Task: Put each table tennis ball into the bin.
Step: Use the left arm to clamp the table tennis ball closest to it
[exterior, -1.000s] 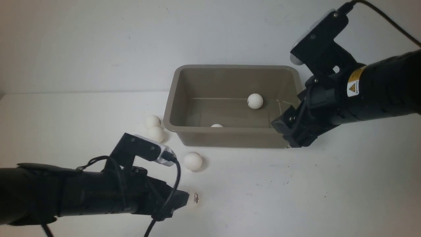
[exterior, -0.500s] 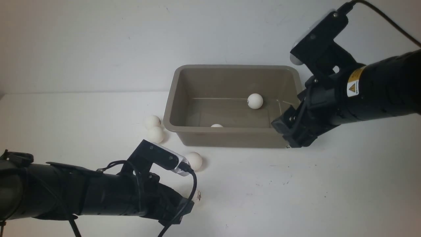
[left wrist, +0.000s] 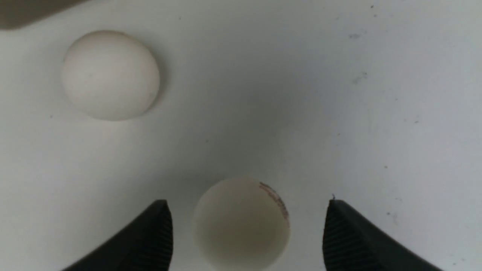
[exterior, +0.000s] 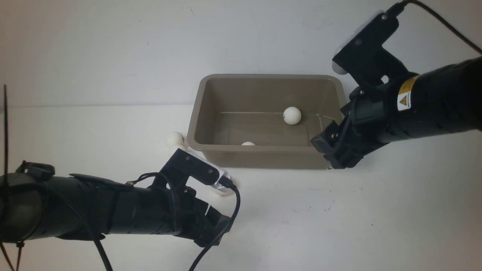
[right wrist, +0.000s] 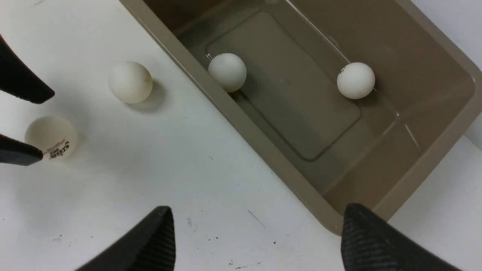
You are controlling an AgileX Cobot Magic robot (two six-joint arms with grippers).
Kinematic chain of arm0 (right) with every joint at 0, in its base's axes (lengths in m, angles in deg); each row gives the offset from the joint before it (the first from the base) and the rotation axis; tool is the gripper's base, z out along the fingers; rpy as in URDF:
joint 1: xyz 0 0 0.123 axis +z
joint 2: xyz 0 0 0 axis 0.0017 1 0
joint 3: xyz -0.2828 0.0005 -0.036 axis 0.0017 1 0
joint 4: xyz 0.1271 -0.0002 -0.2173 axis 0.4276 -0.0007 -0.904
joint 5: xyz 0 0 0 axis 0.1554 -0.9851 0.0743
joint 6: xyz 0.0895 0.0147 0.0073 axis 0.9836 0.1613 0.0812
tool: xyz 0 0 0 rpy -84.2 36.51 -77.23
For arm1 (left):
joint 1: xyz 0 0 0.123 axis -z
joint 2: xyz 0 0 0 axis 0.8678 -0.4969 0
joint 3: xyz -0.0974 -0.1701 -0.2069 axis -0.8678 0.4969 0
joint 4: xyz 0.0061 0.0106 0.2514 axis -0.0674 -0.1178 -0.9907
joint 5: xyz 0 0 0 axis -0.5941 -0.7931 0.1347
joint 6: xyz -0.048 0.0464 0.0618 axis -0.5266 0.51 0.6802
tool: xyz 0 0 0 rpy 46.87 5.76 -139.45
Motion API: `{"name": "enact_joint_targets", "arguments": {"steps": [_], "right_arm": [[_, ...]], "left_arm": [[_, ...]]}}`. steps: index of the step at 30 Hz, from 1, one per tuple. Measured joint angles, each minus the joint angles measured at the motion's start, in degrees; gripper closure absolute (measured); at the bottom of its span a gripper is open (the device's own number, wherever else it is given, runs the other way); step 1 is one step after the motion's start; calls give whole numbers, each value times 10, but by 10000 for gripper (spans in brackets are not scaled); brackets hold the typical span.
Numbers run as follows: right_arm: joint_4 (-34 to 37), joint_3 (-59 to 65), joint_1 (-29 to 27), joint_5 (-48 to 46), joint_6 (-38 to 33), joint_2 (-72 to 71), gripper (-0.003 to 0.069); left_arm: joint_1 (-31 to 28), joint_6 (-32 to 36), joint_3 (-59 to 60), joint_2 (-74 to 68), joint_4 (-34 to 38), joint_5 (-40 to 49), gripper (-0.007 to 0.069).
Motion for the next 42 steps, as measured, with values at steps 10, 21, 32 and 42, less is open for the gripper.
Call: {"name": "enact_joint_targets", "arguments": {"steps": [10, 21, 32, 42], "right_arm": [[0, 0, 0, 0, 0, 0, 124], [0, 0, 0, 0, 0, 0, 124], [0, 0, 0, 9, 0, 0, 124], [0, 0, 0, 18, 0, 0, 124]], "left_arm": [[2, 0, 0, -14, 1, -7, 142], [2, 0, -27, -14, 2, -8, 253], [2, -2, -27, -14, 2, 18, 155], [2, -4, -27, -33, 2, 3, 143]]}}
